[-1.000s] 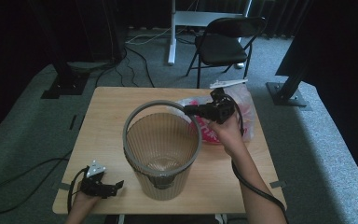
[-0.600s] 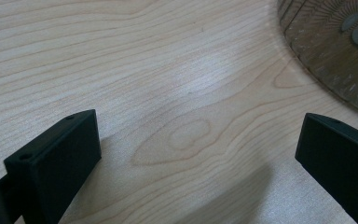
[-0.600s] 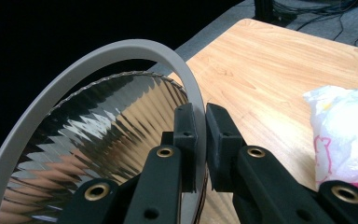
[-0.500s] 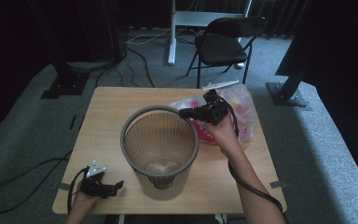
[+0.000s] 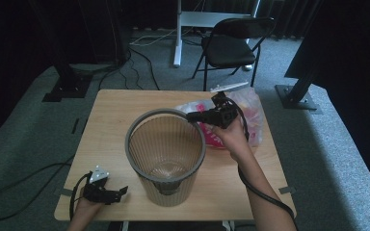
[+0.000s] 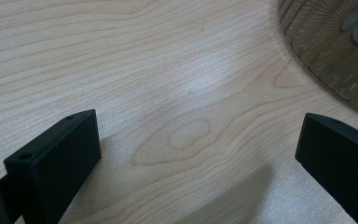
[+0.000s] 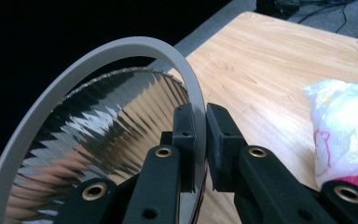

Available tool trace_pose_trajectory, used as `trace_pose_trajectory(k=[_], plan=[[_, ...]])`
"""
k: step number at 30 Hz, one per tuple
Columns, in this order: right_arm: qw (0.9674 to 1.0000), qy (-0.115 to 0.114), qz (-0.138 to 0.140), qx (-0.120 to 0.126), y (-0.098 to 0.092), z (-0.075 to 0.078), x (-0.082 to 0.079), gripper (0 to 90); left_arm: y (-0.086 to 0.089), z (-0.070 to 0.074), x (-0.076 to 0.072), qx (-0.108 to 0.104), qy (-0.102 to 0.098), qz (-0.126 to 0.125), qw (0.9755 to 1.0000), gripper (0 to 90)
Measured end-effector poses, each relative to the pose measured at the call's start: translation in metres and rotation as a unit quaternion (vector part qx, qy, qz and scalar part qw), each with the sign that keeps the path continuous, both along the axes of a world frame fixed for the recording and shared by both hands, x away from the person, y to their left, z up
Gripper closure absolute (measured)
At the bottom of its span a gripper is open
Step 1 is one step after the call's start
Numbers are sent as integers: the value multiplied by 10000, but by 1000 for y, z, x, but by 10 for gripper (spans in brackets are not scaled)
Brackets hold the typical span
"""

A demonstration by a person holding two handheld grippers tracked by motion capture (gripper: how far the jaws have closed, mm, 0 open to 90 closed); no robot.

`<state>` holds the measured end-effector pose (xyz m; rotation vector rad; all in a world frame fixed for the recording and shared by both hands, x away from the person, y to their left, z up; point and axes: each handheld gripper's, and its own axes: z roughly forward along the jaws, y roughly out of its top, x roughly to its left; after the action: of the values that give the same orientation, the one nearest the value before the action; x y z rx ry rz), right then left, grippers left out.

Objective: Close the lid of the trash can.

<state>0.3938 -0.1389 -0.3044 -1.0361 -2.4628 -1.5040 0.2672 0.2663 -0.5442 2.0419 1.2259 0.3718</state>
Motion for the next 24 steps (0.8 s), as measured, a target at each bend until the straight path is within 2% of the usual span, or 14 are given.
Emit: trace_pose_trajectory(k=[4,6,9,12,14,18,20,24], plan=[[9999,42,25,-125,1,2,0,826,0,0,0,16,-5,2,10000,0],[9997,160,94,-151,1,0,1,823,0,0,0,21,-6,3,10000,0],[9998,139,108,-71,0,-2,0,807,0,0,0,9,-1,3,10000,0],[9999,80,22,-97,-2,-1,-2,773,-1,0,0,23,-10,6,10000,0],[9999,118,16,-14,-5,-1,-2,769,-1,0,0,18,-8,8,10000,0],[9999,80,0,-69,-6,-1,-3,739,-1,0,0,17,-12,12,10000,0],[9999,34,-26,-126,-6,-1,-3,720,-1,0,0,18,-12,11,10000,0],[9997,-23,-173,-180,-8,0,-3,609,-1,0,0,13,-10,16,10000,0]])
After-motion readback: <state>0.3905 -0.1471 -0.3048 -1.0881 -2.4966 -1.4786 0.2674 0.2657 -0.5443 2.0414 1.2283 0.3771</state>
